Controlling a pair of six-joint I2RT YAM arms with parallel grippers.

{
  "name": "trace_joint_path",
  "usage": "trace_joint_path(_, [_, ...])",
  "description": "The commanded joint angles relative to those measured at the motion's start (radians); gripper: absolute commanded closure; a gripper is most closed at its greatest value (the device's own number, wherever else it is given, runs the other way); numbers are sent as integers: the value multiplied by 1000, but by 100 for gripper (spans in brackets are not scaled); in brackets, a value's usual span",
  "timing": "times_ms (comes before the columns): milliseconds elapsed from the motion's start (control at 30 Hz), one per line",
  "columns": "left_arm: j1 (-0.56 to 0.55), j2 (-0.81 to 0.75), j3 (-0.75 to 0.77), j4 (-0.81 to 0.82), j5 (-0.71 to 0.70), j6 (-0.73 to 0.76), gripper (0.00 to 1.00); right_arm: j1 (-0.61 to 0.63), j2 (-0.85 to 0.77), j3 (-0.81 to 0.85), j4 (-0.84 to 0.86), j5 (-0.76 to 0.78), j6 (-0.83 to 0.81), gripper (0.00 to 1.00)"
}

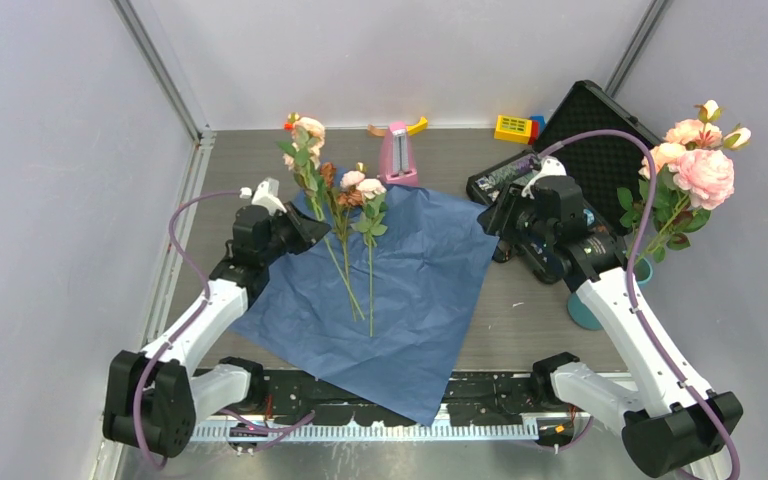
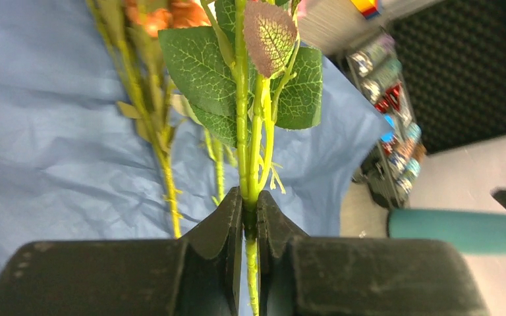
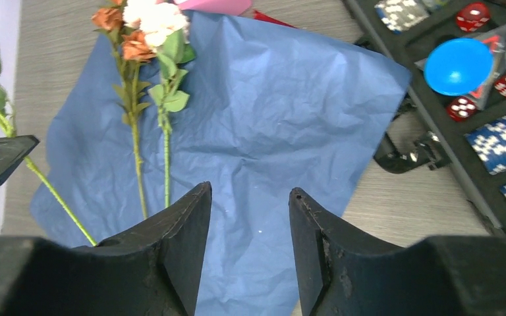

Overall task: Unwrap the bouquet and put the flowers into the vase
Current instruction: Pick up the fake flower from the wrapping paper, then insert the fake flower into the vase.

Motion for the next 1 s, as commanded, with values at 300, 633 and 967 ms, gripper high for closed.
trace_joint_path(300, [-109, -76, 29, 302, 368, -46, 100, 156, 89, 75, 260, -243, 146, 36])
trace_joint_path(633, [-262, -20, 78, 445, 399, -118, 100, 343, 246, 134, 483, -292, 269, 32])
trace_joint_path(967, [-276, -23, 69, 459, 412, -129, 100, 405, 307, 177, 561, -291, 314, 35])
